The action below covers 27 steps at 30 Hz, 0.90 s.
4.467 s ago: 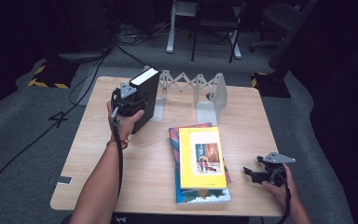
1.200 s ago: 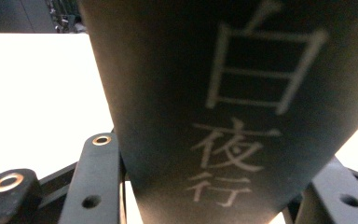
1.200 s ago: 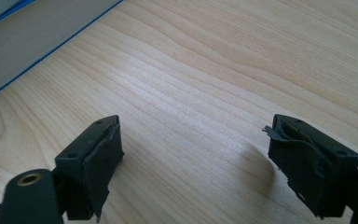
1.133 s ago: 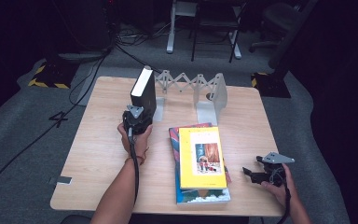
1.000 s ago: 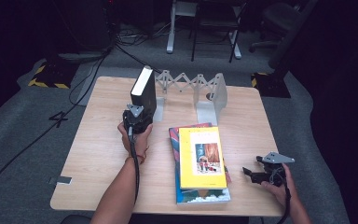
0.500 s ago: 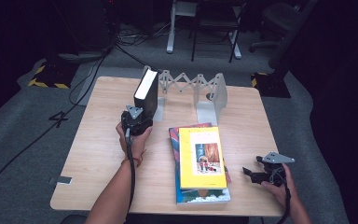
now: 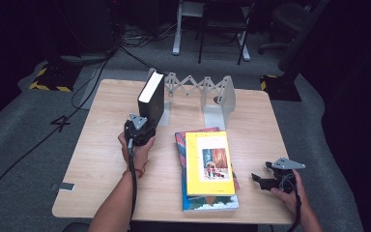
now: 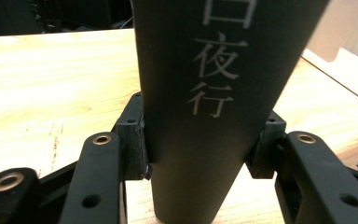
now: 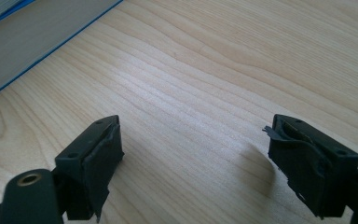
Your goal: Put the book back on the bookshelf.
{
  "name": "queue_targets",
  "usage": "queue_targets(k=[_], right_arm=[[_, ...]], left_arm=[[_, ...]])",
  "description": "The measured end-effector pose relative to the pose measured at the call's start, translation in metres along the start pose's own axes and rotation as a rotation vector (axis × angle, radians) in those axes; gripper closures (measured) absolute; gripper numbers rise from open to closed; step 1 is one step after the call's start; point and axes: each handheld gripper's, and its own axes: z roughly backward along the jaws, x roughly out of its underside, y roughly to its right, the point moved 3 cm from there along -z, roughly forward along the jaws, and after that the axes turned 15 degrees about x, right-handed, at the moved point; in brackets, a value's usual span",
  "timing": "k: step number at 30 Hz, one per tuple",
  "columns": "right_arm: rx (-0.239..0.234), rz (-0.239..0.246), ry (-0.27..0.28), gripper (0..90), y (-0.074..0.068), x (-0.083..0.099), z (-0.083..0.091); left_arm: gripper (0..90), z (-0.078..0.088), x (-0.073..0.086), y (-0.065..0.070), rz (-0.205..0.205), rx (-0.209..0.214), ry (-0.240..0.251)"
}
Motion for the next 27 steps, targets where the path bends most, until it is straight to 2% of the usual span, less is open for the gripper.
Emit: queue_targets(k=[9, 13, 20, 27], right_arm=[[-0.001, -0.003, -0.002, 17.4, 0.0, 0.0, 0.0], [-0.002, -0.003, -0.003, 17.5, 0.0, 0.0, 0.0], [-0.002, -0.003, -0.002, 17.5, 0.0, 0.0, 0.0], [-0.004, -0.005, -0.004, 17.4, 0.0, 0.0, 0.0]], left_arm=[[52.6, -0.013, -0.011, -0.001, 0.075, -0.037, -0.009], [52.4, -0.019, -0.014, -0.001, 0.084, -0.048, 0.0], [52.1, -0.027, -0.02, -0.003, 0.096, -0.057, -0.023], [50.8, -0.028, -0.021, -0.005, 0.101, -0.04, -0.029]])
